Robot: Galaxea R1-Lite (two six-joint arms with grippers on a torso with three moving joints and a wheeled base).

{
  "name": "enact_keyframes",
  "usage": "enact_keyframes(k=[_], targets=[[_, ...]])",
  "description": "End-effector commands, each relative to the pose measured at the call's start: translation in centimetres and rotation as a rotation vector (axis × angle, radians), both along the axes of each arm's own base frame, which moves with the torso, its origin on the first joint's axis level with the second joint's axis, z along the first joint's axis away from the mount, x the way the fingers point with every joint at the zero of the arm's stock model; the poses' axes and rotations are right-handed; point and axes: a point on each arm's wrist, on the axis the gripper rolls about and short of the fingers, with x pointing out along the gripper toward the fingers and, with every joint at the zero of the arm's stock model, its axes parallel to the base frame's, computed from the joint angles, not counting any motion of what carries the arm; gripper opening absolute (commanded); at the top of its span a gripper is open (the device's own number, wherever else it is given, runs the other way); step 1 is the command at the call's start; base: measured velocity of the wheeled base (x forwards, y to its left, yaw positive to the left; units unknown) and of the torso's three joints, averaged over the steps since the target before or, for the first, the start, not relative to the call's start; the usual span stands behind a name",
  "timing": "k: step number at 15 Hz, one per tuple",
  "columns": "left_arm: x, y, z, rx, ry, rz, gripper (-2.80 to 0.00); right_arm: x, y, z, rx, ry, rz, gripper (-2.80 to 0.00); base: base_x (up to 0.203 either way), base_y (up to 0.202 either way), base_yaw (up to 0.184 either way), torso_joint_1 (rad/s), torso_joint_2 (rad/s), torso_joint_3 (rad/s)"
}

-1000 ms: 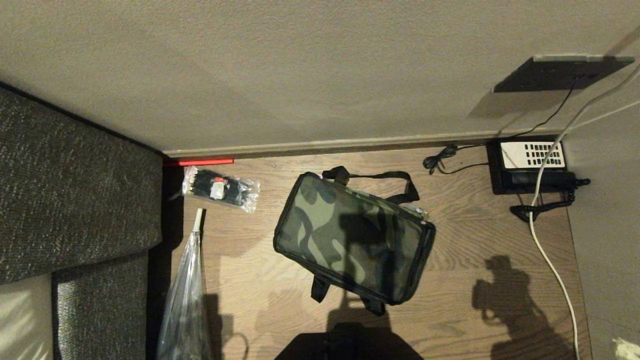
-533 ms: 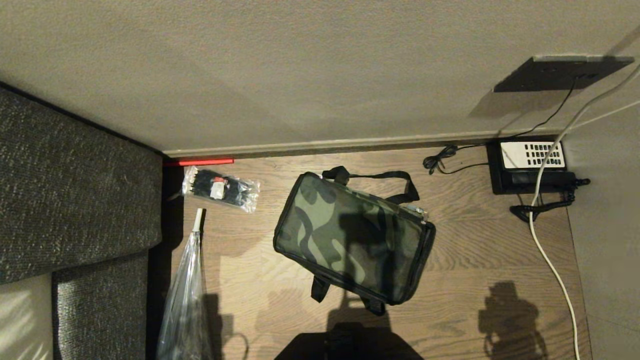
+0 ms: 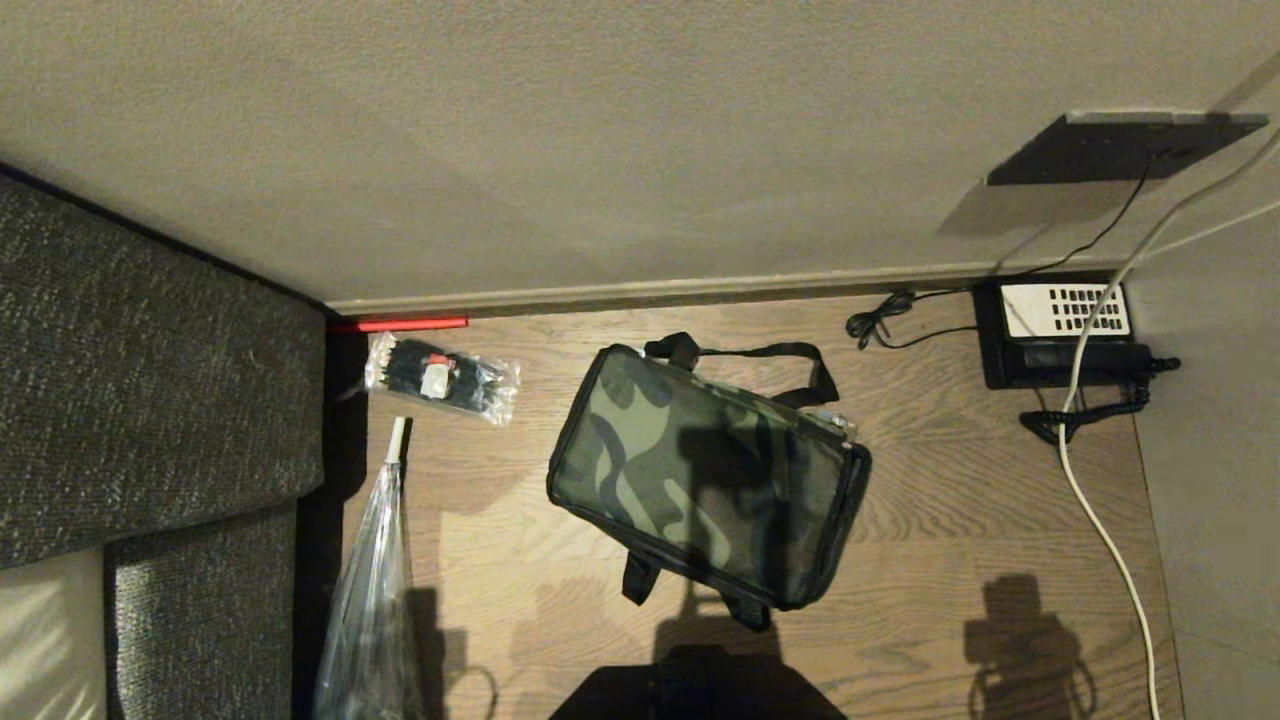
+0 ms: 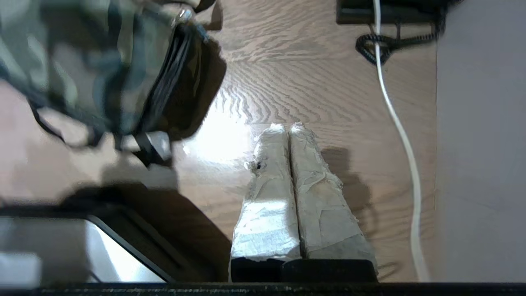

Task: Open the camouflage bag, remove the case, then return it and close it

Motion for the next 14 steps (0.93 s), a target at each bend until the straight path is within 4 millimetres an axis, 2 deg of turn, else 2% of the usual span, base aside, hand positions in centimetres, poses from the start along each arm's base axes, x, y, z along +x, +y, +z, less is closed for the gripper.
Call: enact_keyframes(k=[1,14], targets=[[0.01,0.00,-0.03,0.000,0.001,0.000,-2.80,0.01,0.00,-0.16,0.041,0.007,-0.001,-2.80,0.000,0.000,0.000,0.000,0.00,0.000],[0.01,0.01,-0.05,-0.005,0.002,0.003,-2.80,0.01,-0.01,-0.11,0.026,0.004,-0.002,-2.80,0.000,0.000,0.000,0.000,0.00,0.004]])
